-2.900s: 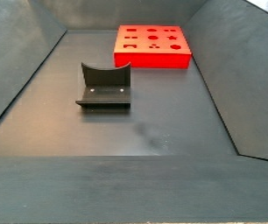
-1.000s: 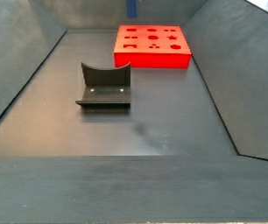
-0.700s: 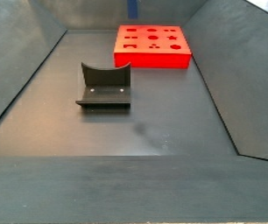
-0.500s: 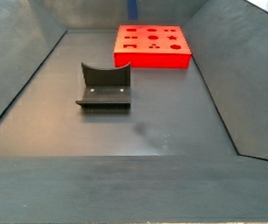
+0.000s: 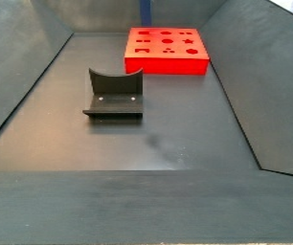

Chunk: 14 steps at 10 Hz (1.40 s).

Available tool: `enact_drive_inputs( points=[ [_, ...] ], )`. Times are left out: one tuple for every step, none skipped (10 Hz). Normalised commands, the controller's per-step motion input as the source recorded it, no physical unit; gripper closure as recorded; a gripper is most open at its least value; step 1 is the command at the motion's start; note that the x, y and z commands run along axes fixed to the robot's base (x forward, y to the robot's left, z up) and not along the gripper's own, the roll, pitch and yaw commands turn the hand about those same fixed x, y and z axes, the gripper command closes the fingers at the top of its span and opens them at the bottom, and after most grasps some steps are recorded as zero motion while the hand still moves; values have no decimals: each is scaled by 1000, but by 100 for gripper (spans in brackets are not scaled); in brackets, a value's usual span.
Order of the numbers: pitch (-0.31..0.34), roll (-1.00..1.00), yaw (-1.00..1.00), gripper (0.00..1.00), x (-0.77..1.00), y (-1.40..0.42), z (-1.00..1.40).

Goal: Pick up the rectangle object. Move up. Place the rectangle object on the fixture. Regrasp the rectangle object. Move to above the board. Insert the rectangle object.
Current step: Insert the rectangle object.

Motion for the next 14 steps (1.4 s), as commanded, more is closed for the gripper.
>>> enact_drive_inputs(
  points=[
    [0,110,0,100,0,-177,-131],
    [0,97,0,100,103,-89,-57],
    [0,69,0,100,43,0,-143],
    [0,41,49,100,66,66,-134],
    [0,0,109,100,131,166,-100],
    [3,0,51,100,154,120,-91],
    [0,0,0,100,160,63,-51],
    [0,0,0,100,200,0,0],
    [0,0,0,100,209,0,0],
    [0,0,0,100,209,0,0],
    [0,0,0,100,177,0,0],
    [0,0,0,100,149,0,-37],
    [0,11,0,100,91,0,-86],
    [0,14,0,100,37,-6,-83]
  ],
)
